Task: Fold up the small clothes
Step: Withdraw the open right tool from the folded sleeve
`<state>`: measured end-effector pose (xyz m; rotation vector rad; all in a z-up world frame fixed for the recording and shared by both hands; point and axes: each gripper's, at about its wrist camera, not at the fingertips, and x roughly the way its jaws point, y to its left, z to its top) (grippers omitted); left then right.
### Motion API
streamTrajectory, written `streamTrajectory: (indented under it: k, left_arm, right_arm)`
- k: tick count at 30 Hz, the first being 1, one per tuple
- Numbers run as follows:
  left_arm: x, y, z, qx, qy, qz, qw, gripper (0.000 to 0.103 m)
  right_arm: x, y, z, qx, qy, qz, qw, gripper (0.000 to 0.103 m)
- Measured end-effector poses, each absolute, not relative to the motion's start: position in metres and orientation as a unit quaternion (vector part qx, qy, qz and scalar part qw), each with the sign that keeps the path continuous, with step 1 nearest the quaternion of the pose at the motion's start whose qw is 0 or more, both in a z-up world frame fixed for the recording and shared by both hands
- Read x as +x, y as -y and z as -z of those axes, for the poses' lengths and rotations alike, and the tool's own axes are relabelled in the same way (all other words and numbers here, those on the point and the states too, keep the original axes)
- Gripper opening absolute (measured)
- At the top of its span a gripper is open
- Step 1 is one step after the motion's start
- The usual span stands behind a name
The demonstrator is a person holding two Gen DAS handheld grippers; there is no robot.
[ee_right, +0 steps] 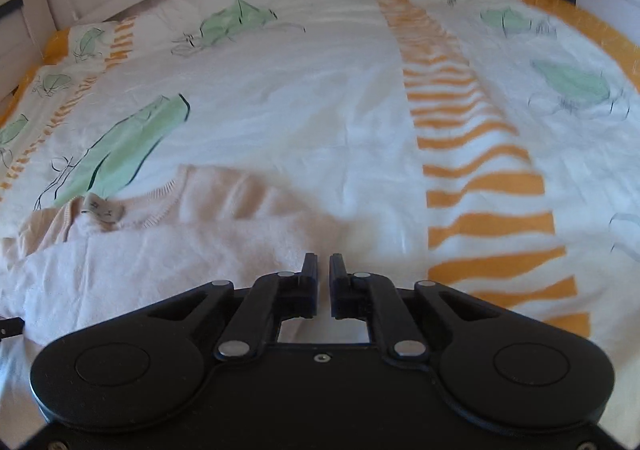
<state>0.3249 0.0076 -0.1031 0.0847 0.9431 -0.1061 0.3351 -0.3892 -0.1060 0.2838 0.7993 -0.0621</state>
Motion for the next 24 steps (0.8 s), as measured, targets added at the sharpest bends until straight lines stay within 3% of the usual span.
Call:
streamTrajectory:
  k: [5, 7, 9, 13, 20, 22, 24]
  left_arm:
    - [0.326, -0.007, 0.102, 0.034, -0.456, 0.049, 0.888, 0.092]
    - [0.325, -0.006, 0.102, 0.037, -0.455, 0.049, 0.888, 0.092]
    - [0.325, -0.006, 0.101, 0.037, -0.455, 0.049, 0.888, 0.092]
    - [0.325, -0.006, 0.101, 0.038, -0.457, 0.049, 0.887, 0.092]
    - [0.324, -0.006, 0.102, 0.042, -0.454, 0.048, 0.888, 0.093]
    - [0.323, -0.005, 0.103, 0.043, -0.453, 0.048, 0.889, 0.093]
    - [0.322, -0.005, 0.103, 0.045, -0.452, 0.048, 0.89, 0.093]
  right_arm:
    - [0.325, 0.381, 0.088, 0.132, -0.361, 0.018, 0.923, 0.025]
    - [0.323, 0.37, 0.083, 0.108, -0.366, 0.004, 0.924, 0.057]
    - [0.323, 0.357, 0.085, 0.073, -0.386, -0.005, 0.919, 0.066]
    - [0.326, 0.349, 0.105, 0.036, -0.446, 0.003, 0.894, 0.067]
    - [0.315, 0.363, 0.086, 0.077, -0.427, 0.002, 0.901, 0.076]
    - [0.315, 0.359, 0.088, 0.061, -0.445, -0.013, 0.893, 0.083]
    - [0.318, 0.354, 0.102, 0.016, -0.484, -0.006, 0.875, 0.084]
